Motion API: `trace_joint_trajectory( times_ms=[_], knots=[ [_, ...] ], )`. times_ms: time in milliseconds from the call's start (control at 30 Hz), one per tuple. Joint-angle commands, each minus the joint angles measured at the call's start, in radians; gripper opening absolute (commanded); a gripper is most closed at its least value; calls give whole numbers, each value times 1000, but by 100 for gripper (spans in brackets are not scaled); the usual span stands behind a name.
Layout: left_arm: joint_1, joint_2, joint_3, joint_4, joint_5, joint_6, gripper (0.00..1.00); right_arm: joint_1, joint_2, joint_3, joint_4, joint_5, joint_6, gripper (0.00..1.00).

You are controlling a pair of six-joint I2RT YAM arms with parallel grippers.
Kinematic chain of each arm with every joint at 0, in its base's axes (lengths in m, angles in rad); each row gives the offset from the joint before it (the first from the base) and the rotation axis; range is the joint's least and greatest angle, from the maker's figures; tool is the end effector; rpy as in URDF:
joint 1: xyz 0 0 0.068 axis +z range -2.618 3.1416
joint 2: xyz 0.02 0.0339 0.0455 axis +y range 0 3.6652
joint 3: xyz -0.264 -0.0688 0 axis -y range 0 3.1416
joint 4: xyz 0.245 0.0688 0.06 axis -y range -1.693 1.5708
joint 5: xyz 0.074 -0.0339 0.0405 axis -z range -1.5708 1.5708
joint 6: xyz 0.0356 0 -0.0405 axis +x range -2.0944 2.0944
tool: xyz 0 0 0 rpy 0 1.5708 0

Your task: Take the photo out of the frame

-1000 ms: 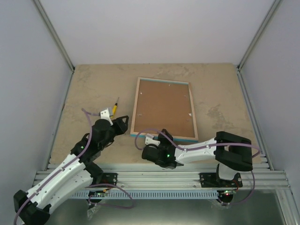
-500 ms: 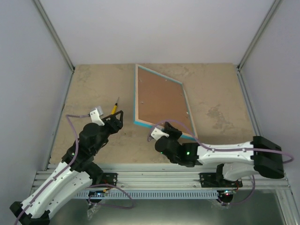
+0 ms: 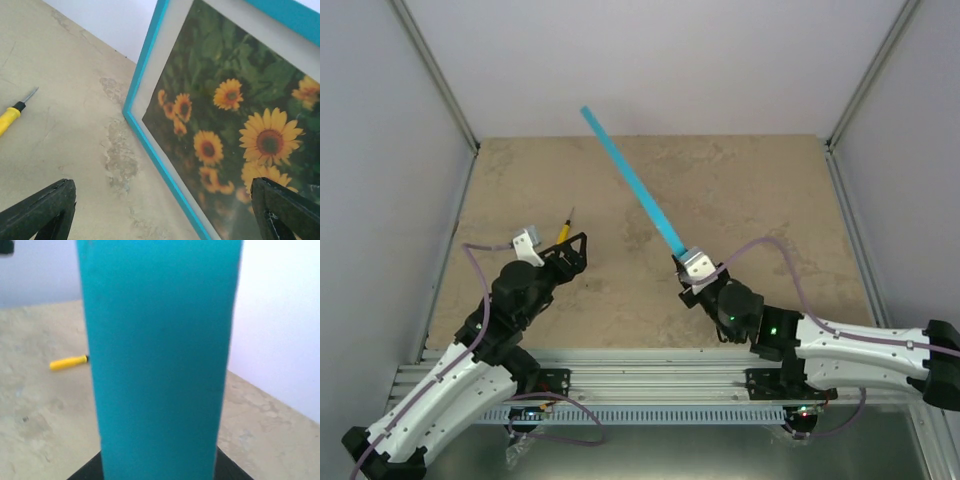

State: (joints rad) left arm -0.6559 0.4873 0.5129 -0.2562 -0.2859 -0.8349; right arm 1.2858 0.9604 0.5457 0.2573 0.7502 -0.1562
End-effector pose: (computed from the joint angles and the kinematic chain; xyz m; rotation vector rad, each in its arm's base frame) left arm 0.1134 -0.0746 0.2786 -0.3763 1.8277 -0.8004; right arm 0.0840 0.2004 0.2703 -0.6528 1.5584 0.1992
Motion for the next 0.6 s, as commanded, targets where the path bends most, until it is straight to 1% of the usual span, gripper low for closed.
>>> trace_joint_trajectory(
  times_ms=[0,167,333,567],
  knots=[
    [-2,16,-25,50,28,-18,97,-66,-91,-38,217,-108,247,0],
    [-2,40,-37,76,49,-30,98,-162,-127,-83,212,-158,456,0],
    [-2,47,-45,88,62,-36,98,-267,-158,-129,159,-176,692,0],
    [-2,49,-53,98,67,-41,98,-374,-199,-222,39,-187,1151,0]
  ],
)
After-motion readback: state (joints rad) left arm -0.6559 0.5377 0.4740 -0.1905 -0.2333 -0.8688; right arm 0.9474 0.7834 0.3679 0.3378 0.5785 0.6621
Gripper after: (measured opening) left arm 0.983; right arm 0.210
